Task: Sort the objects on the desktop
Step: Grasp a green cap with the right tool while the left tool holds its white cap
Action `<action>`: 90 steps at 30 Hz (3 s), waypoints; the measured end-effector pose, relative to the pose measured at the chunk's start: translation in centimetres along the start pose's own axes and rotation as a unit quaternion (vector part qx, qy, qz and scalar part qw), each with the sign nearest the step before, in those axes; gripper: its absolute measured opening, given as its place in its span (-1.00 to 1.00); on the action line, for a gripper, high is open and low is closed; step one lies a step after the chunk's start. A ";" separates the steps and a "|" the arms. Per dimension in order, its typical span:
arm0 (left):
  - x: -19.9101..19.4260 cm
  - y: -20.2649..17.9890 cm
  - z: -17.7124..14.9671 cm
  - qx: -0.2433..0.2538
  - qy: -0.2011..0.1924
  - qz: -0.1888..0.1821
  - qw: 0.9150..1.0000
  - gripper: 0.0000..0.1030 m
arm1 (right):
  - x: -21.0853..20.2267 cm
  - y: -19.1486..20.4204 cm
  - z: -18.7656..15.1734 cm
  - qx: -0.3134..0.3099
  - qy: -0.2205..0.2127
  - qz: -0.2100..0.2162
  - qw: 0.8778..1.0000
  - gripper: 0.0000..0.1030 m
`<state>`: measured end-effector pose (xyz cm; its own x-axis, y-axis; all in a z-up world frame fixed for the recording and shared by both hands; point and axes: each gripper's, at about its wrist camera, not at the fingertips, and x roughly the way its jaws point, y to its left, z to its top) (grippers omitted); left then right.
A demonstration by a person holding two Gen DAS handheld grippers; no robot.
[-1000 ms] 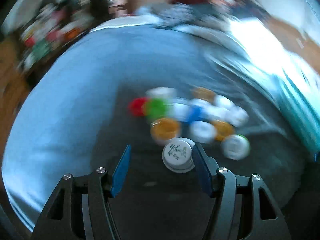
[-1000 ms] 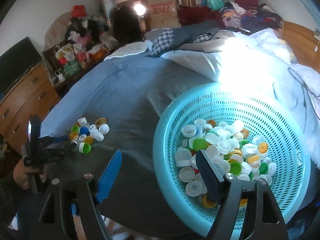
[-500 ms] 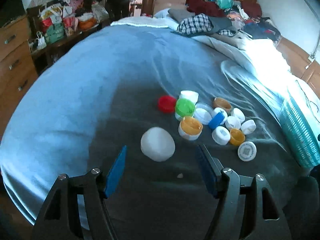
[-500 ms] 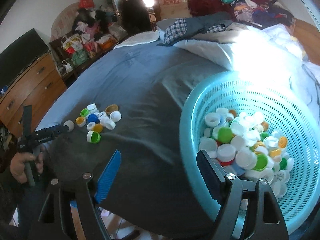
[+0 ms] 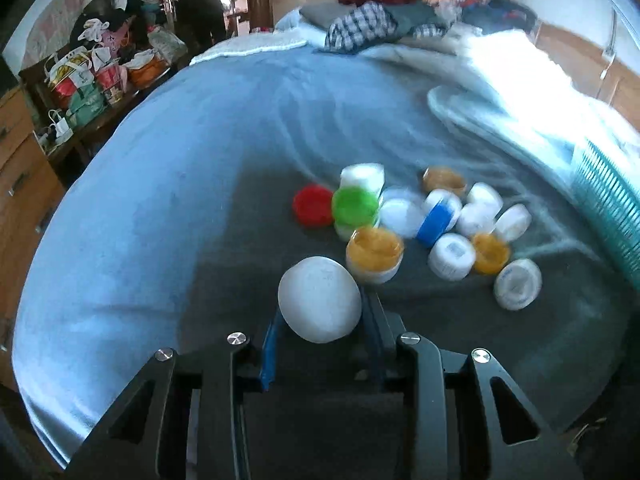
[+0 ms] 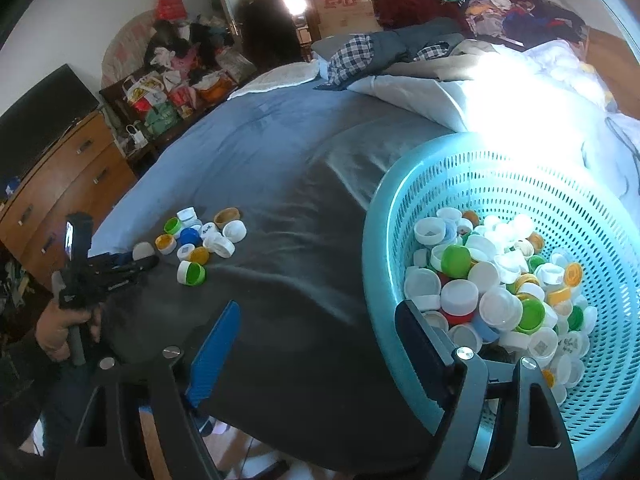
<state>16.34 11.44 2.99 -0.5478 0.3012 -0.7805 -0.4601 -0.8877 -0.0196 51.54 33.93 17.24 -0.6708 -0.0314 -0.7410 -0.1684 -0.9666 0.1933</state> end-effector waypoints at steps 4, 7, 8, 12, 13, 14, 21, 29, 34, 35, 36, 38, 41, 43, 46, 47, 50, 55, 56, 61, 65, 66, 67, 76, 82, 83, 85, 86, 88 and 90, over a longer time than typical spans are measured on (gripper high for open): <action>-3.9 0.9 0.8 -0.041 -0.063 -0.058 0.995 -0.39 | 0.0 0.1 -0.1 -0.003 0.000 0.004 1.000 0.58; -3.6 2.8 1.0 -0.082 -0.046 -0.065 0.993 -0.40 | 0.2 0.1 0.0 -0.003 -0.002 0.008 1.000 0.55; -3.9 3.8 1.0 -0.122 -0.053 -0.106 0.985 -0.40 | 0.2 0.2 0.1 -0.002 -0.003 0.011 1.000 0.52; -4.6 6.0 1.2 -0.165 -0.065 -0.145 0.973 -0.40 | -0.1 0.9 0.3 -0.012 -0.012 0.013 1.000 0.48; -4.4 6.4 1.0 -0.181 -0.058 -0.173 0.966 -0.40 | -0.1 1.0 0.4 -0.014 -0.012 0.016 1.000 0.48; -4.5 6.4 0.9 -0.182 -0.064 -0.181 0.964 -0.37 | 0.0 1.2 0.5 -0.017 -0.012 0.016 1.000 0.48; -1.5 7.2 -0.3 -0.201 -0.015 -0.127 0.971 -0.28 | 0.5 1.8 0.6 -0.031 -0.004 0.021 0.999 0.43; -2.5 5.1 -0.2 -0.127 -0.032 -0.095 0.987 0.06 | 0.9 2.4 0.7 -0.038 -0.001 0.024 0.999 0.42; -1.8 2.8 -1.0 -0.044 0.003 -0.051 0.998 0.25 | 1.2 3.1 0.7 -0.047 0.004 0.029 0.998 0.42; -1.4 2.3 -1.0 -0.033 0.010 -0.049 0.998 0.25 | 1.2 3.4 0.7 -0.051 0.003 0.032 0.998 0.42; -1.1 2.4 -0.7 -0.028 0.015 -0.053 0.998 0.25 | 1.2 3.8 0.6 -0.055 0.002 0.036 0.998 0.41; 0.0 1.8 -0.5 -0.019 0.026 -0.056 0.998 0.25 | 1.3 4.9 0.4 -0.069 0.002 0.048 0.996 0.26; 0.3 1.4 -0.7 -0.023 0.028 -0.043 0.998 -0.49 | 2.1 6.7 0.0 -0.090 0.010 0.066 0.994 -0.01; -0.1 1.7 -0.7 -0.037 0.013 -0.044 0.998 -0.51 | 3.2 7.8 -0.3 -0.100 0.021 0.082 0.991 -0.10; -0.3 2.2 -1.0 -0.051 0.010 -0.055 0.997 -0.51 | 5.8 9.6 -0.8 -0.117 0.038 0.106 0.987 -0.11; -0.2 2.4 -1.1 -0.057 0.010 -0.056 0.997 -0.51 | 6.5 10.0 -0.9 -0.124 0.040 0.110 0.985 -0.11; 0.0 2.6 -1.1 -0.069 0.010 -0.063 0.996 -0.51 | 9.8 11.7 -1.0 -0.164 0.044 0.110 0.979 -0.12; 0.7 2.8 -1.1 -0.080 0.011 -0.071 0.994 -0.51 | 14.5 13.1 -0.8 -0.243 0.059 0.100 0.963 -0.36; 0.7 2.8 -1.1 -0.082 0.011 -0.073 0.994 -0.51 | 15.1 13.3 -0.8 -0.257 0.062 0.100 0.959 -0.36; 0.9 3.3 -1.1 -0.093 0.009 -0.081 0.992 -0.51 | 16.3 15.2 -0.9 -0.323 0.058 0.113 0.938 -0.36; 1.1 3.4 -1.0 -0.094 0.008 -0.082 0.992 -0.51 | 17.0 15.6 -0.2 -0.318 0.064 0.122 0.938 -0.39; 1.1 3.5 -1.0 -0.095 0.008 -0.082 0.992 -0.51 | 16.8 15.5 -0.2 -0.318 0.063 0.123 0.938 -0.39; 1.1 3.5 -1.0 -0.095 0.007 -0.082 0.992 -0.51 | 16.7 15.5 -0.2 -0.320 0.060 0.121 0.938 -0.39; 1.1 3.7 -1.1 -0.097 0.007 -0.085 0.992 -0.49 | 16.5 14.5 1.1 -0.230 0.069 0.179 0.954 -0.38; 1.3 3.6 -1.0 -0.095 0.007 -0.090 0.991 -0.38 | 17.8 11.0 1.9 -0.042 0.112 0.277 0.953 -0.33; 1.2 3.6 -1.1 -0.094 0.006 -0.090 0.991 -0.37 | 18.3 10.6 1.8 -0.012 0.121 0.291 0.949 -0.33; 1.2 3.7 -1.1 -0.096 0.006 -0.093 0.991 -0.37 | 19.0 9.9 1.5 0.035 0.133 0.307 0.942 -0.33; 1.2 3.8 -1.1 -0.099 0.006 -0.095 0.991 -0.37 | 19.0 9.9 1.5 0.037 0.132 0.299 0.944 -0.31; 1.2 3.9 -1.1 -0.099 0.006 -0.096 0.990 -0.37 | 18.5 10.4 1.2 0.013 0.118 0.272 0.955 -0.01; 1.2 3.8 -1.1 -0.098 0.006 -0.096 0.990 -0.35 | 18.1 11.3 0.9 -0.020 0.108 0.253 0.961 0.03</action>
<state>14.66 8.06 1.31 -0.4545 0.4687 -0.7575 -0.4096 -0.8651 -0.2895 36.84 22.72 6.61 -0.4931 -0.5476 -0.6760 0.1702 -0.8228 0.5423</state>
